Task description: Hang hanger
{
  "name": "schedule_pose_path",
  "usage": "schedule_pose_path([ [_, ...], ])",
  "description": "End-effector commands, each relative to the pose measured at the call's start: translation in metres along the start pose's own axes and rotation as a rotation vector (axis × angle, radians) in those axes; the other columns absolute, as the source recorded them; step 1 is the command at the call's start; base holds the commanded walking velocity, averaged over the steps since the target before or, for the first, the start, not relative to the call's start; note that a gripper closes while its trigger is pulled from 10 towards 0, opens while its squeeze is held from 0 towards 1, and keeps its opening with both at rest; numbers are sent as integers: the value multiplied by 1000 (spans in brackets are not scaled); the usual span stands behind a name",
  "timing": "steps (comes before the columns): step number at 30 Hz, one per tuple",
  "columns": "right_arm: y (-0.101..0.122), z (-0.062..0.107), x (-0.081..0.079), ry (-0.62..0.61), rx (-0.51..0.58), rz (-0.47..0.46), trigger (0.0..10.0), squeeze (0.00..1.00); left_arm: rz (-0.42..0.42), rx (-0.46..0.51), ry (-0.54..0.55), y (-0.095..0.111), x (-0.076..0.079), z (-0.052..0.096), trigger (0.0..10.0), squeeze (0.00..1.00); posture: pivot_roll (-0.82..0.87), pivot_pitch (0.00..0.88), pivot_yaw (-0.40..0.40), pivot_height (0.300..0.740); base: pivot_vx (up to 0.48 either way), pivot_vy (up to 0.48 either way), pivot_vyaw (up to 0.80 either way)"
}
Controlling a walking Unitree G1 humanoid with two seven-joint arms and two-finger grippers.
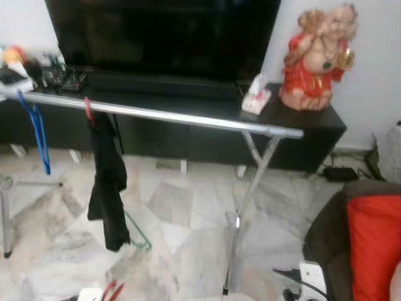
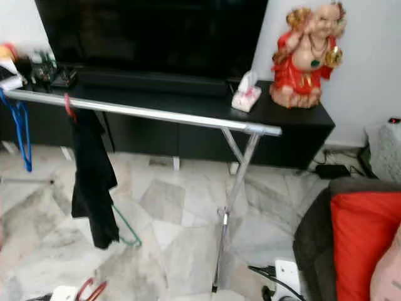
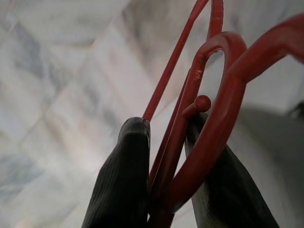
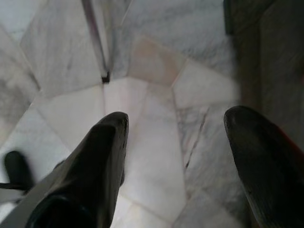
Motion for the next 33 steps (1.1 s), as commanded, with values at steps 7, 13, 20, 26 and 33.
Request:
schedule_pose_path([
  [7,13,-2,-14,15,23,9,10000,0,33,330,79,75,-23,2,10000,0,20,0,-77,740,0,0,0],
  [13,8,-1,-15,18,18,27,10000,0,-30,663,181,126,-40,25,10000,0,38,0,-89,740,0,0,0],
  [20,-3,-1,-16,13,3,23,10000,0,-15,988,74,167,-8,69,10000,0,43,0,-95,740,0,0,0],
  [26,-18,1,-8,6,-17,25,10000,0,126,1004,-184,165,36,98,10000,0,42,0,-98,740,0,0,0],
  [33,-28,3,6,-7,-32,23,10000,0,253,895,-212,140,40,103,10000,0,46,0,-99,740,0,0,0],
])
Point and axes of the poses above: a point about 5 cm out from each wrist's last joint towards the gripper, its own z axis pointing back from the gripper into the wrist, its own y axis along the axis of the wrist's last joint, x = y × z, the point moved 2 cm from there along -z, pointing out of the wrist towards the gripper, and after that the axes turned 4 degrees about z, right-handed, at the moved point
